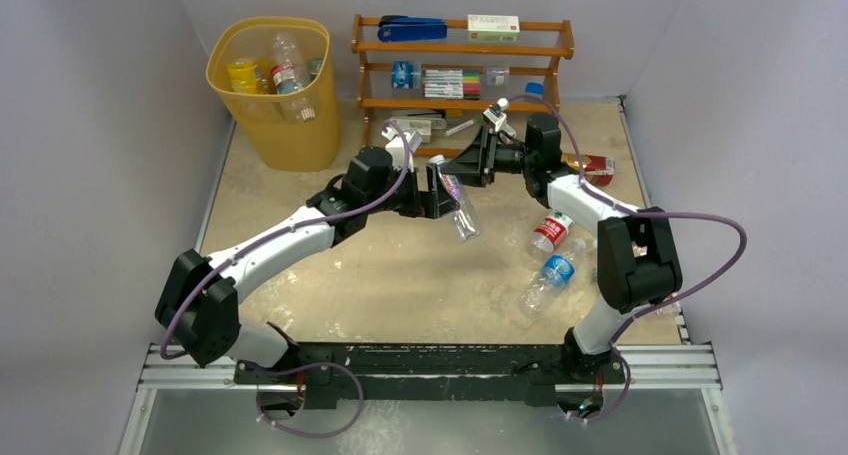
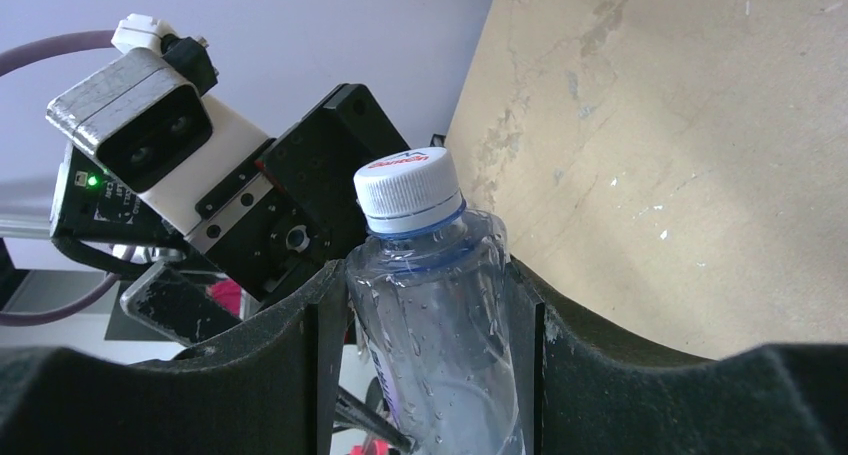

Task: Put the plastic bottles in the bin
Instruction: Place the plastic bottle in the trash bin.

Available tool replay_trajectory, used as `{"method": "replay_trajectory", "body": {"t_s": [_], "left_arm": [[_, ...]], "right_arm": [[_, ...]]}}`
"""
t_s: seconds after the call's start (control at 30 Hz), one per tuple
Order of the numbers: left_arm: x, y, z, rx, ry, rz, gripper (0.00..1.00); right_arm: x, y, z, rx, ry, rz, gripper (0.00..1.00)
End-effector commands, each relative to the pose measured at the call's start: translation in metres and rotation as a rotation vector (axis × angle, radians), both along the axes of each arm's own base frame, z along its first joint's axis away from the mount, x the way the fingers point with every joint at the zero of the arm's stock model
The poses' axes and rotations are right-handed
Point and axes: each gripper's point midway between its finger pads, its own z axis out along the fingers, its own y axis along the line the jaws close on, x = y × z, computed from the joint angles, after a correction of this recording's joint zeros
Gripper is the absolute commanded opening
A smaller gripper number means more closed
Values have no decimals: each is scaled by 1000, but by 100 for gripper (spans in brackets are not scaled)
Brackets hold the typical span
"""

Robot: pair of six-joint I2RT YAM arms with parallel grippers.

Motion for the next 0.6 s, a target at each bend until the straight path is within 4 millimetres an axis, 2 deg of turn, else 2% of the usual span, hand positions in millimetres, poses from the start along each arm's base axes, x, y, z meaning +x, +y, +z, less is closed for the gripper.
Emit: {"method": "replay_trajectory", "body": {"t_s": [0.0, 0.2, 0.57], "left_arm": [[5, -16, 24, -50, -65, -4, 90], [5, -23, 35, -106, -72, 3, 90], [3, -35, 22, -94, -50, -2, 90]], "right_arm": [[-8, 2, 26, 56, -61, 32, 53], [-9, 2, 20, 52, -50, 29, 53], [-12, 2, 25, 72, -49, 33, 53]]}}
